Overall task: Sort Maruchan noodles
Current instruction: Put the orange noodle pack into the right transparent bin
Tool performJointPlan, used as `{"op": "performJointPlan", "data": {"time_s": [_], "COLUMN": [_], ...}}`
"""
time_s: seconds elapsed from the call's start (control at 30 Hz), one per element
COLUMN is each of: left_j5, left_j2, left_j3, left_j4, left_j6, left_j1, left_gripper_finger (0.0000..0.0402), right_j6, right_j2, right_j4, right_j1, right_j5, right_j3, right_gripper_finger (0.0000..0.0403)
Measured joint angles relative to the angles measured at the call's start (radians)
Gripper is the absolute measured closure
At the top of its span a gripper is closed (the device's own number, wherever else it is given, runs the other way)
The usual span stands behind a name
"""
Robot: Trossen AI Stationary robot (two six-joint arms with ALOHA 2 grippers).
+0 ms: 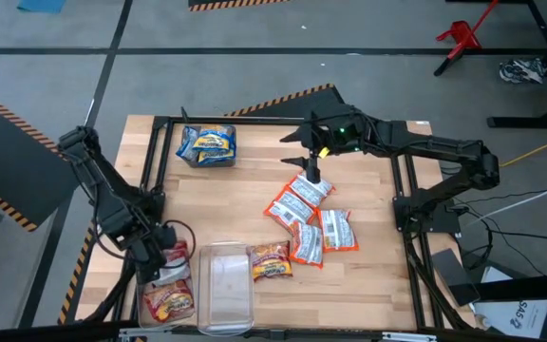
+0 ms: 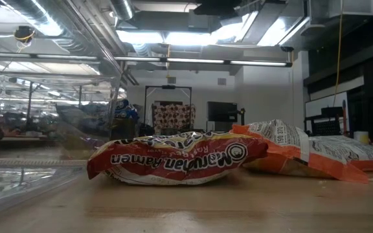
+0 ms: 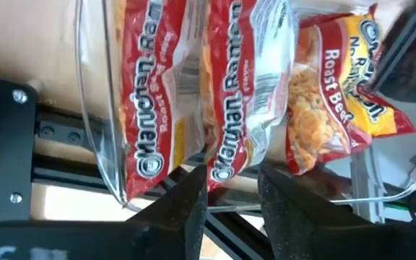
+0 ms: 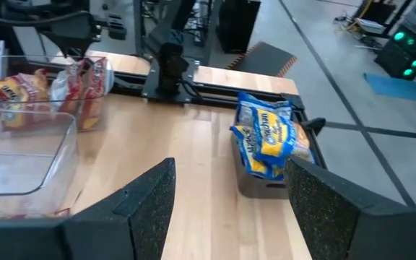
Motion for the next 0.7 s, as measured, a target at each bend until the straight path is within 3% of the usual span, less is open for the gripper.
{"op": "performJointPlan", "data": {"time_s": [0.43,0.7], "left_j5": [0.043,0.096], "left_j2": [0.000,-0.008], "left_j3": [0.000,0.000], "left_j4": [0.004,0.018], "left_j6": [0.170,0.203], "left_j1": [0.113,0.190], "left_gripper_finger": [0.0261,0.0260], "right_j6": [-0.045,-0.044], "right_j2": [0.000,0.014], "right_j4": [-0.016,-0.270], "right_j1": [0.000,-0.020], "right_j5": [-0.040,0.063], "right_j3": [0.000,0.000], "right_gripper_finger": [0.0152,0.0098]}}
